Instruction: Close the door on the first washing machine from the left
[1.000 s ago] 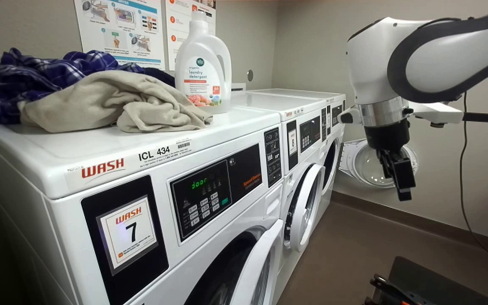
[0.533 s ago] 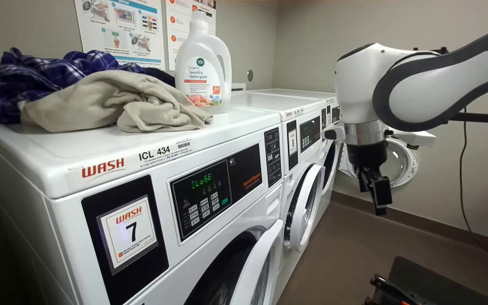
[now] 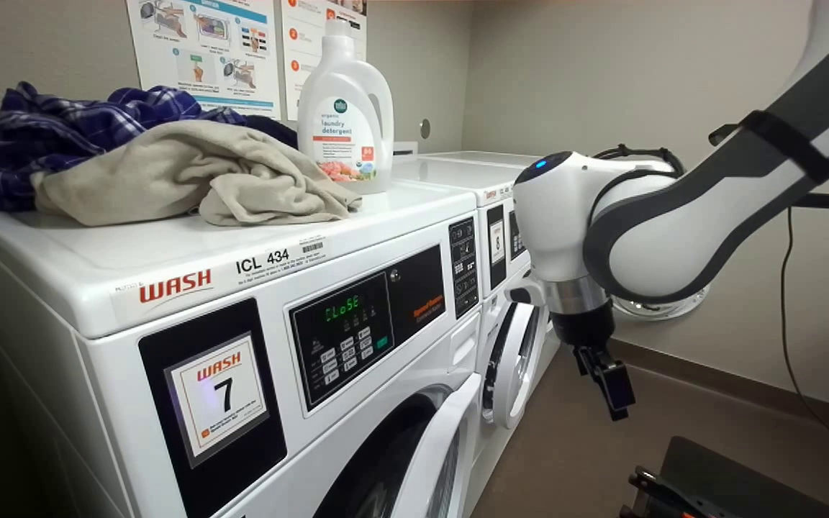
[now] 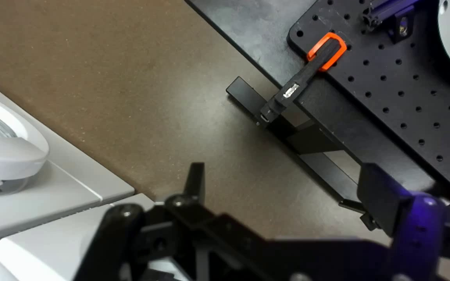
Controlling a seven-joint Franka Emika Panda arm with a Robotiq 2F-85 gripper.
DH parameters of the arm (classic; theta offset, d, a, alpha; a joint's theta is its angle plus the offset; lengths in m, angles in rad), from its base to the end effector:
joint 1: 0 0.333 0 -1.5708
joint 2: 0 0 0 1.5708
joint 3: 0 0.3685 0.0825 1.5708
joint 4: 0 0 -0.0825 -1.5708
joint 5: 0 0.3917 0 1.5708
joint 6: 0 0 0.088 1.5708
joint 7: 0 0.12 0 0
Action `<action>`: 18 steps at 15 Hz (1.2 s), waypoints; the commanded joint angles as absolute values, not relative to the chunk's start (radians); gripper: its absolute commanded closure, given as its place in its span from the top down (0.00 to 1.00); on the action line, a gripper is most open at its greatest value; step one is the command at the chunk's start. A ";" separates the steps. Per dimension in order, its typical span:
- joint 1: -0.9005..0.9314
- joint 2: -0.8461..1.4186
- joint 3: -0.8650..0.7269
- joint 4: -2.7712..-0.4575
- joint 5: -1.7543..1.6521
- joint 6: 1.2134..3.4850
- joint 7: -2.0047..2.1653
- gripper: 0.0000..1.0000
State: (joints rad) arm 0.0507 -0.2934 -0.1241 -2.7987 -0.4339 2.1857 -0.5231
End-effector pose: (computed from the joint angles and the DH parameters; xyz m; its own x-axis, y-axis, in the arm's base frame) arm 0.3188 -0.0406 0.3032 0.6601 0.6347 -0.4018 0.6987 -0.7152 0.0182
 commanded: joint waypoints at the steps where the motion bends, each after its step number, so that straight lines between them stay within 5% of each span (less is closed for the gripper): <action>1: 0.056 -0.178 -0.067 -2.798 -0.432 2.246 -0.500 1.00; 18: 0.121 0.274 0.031 -2.663 -0.922 2.545 0.010 1.00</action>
State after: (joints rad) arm 0.0953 0.2079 0.0386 -2.7344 -0.8152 2.5135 -0.0741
